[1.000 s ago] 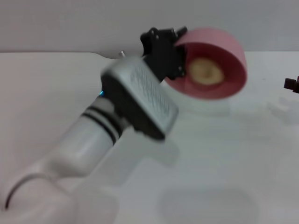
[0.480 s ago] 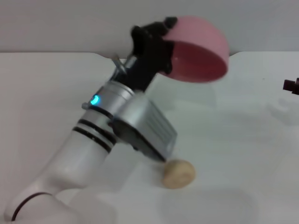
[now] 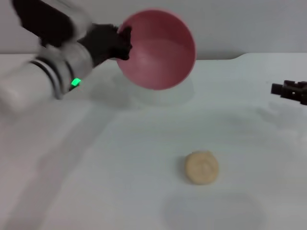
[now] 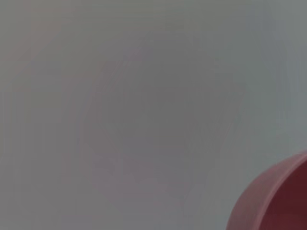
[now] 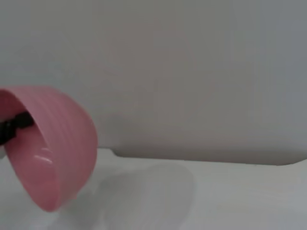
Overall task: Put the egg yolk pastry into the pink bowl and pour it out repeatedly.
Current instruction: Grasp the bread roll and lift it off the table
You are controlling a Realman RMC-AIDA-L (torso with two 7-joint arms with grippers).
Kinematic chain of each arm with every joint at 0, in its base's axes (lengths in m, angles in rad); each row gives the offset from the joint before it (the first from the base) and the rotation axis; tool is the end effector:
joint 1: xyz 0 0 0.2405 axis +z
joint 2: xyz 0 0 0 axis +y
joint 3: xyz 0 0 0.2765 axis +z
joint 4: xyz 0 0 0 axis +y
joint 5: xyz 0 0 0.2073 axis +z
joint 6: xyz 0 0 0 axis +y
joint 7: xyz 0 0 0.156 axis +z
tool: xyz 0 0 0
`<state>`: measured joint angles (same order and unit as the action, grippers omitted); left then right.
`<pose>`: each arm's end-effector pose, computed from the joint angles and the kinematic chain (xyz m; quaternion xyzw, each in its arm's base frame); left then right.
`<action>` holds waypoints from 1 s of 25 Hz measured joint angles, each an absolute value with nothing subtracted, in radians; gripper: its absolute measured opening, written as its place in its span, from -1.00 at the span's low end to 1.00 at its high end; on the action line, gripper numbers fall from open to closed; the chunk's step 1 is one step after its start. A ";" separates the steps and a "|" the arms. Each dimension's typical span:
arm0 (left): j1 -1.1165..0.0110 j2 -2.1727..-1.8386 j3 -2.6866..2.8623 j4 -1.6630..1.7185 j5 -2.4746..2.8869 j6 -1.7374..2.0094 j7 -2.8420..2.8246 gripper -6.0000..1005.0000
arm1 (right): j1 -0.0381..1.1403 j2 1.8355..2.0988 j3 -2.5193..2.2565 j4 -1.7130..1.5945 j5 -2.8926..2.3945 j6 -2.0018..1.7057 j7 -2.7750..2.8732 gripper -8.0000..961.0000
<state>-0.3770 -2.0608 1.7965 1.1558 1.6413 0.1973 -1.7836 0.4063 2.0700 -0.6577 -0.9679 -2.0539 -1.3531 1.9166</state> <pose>-0.1869 0.4114 -0.0501 -0.8593 -0.1726 -0.1718 0.4498 0.3186 0.3587 0.0525 -0.8374 0.4208 0.2074 0.2805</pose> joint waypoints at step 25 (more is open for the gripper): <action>-0.440 -2.055 1.144 1.413 2.442 1.549 -2.643 -0.99 | 0.589 2.074 -1.191 -0.798 -2.137 -1.265 1.874 0.07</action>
<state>-0.4404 -2.0555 1.1441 1.4126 2.4415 1.5492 -2.6435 0.5893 2.0741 -1.1915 -0.7976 -2.1371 -1.2653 1.8738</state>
